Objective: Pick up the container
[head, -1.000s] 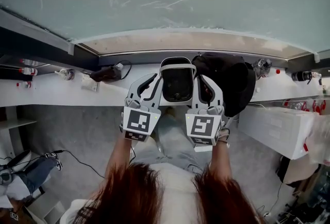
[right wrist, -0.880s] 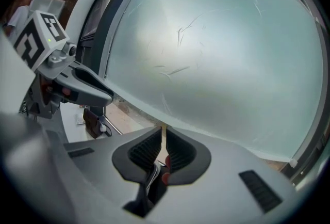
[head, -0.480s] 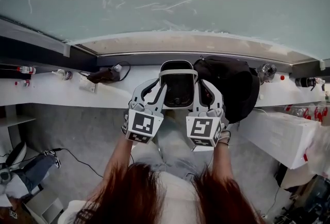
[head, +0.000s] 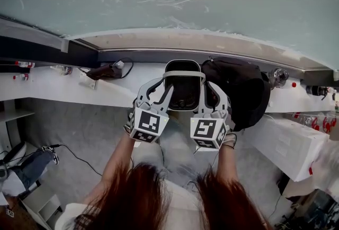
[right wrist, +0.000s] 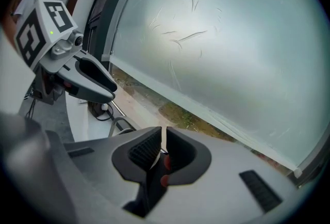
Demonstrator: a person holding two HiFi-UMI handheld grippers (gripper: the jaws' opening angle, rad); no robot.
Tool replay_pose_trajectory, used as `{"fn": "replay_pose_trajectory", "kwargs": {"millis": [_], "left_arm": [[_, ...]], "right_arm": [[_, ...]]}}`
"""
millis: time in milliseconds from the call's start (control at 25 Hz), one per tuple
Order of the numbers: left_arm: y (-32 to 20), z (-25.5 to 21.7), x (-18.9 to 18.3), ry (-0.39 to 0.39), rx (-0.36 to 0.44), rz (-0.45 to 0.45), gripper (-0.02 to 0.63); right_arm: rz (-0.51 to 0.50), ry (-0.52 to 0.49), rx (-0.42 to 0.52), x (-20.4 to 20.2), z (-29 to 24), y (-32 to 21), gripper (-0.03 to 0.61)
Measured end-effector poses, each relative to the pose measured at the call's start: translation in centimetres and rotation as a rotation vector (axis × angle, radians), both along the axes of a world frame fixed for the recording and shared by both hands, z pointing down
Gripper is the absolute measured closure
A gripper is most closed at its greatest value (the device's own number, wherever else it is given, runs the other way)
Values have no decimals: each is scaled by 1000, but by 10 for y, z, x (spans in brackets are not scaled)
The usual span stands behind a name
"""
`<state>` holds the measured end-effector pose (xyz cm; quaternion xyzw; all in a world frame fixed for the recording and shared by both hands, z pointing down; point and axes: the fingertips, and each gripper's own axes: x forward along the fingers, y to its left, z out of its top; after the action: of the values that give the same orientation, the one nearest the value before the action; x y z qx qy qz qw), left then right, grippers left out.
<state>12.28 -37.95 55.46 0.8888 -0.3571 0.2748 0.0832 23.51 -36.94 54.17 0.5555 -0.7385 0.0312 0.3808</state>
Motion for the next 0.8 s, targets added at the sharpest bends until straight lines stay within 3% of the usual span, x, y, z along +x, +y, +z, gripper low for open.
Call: {"fn": "replay_pose_trajectory", "kwargs": {"millis": [640,800], "left_arm": [[-14,58,-2,-77,-21,-32,488],[-18,71,-5,-101,-22,-36,487]], "right_arm": [[-54,75,-61,6,54,-12,548],[-66,82,-84,5,67,-16,505]]}}
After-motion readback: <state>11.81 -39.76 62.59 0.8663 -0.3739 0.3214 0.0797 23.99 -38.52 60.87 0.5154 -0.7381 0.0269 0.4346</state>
